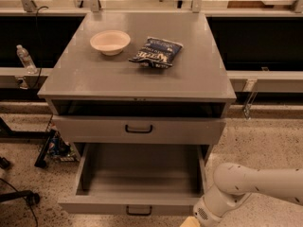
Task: Close middle drawer
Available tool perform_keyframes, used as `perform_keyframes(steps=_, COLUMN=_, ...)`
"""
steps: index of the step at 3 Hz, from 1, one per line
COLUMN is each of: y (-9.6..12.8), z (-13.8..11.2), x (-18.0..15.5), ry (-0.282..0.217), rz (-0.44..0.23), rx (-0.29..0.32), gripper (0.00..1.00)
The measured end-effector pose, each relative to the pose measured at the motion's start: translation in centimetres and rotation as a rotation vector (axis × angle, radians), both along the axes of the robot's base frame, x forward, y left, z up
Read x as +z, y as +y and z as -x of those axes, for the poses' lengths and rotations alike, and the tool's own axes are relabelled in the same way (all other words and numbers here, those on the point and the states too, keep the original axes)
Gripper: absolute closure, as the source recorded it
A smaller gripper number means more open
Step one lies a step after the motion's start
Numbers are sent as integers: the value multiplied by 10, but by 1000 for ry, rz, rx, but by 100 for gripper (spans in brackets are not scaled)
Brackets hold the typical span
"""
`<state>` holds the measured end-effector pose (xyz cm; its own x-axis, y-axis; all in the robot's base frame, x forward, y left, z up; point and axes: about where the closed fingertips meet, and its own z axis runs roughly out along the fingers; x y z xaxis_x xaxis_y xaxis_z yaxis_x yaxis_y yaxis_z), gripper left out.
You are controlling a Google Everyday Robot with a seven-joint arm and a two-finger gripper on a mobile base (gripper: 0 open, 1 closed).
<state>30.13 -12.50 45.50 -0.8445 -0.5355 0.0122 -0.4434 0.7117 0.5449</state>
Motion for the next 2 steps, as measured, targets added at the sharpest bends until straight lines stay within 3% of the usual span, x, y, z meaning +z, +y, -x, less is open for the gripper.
perform_keyframes(steps=1, y=0, z=3, x=-27, ry=28, rz=-14, rx=-6, gripper=23)
perform_keyframes(steps=2, y=-4, z=-7, x=-49, ry=-16, rz=-2, rx=2, gripper=54)
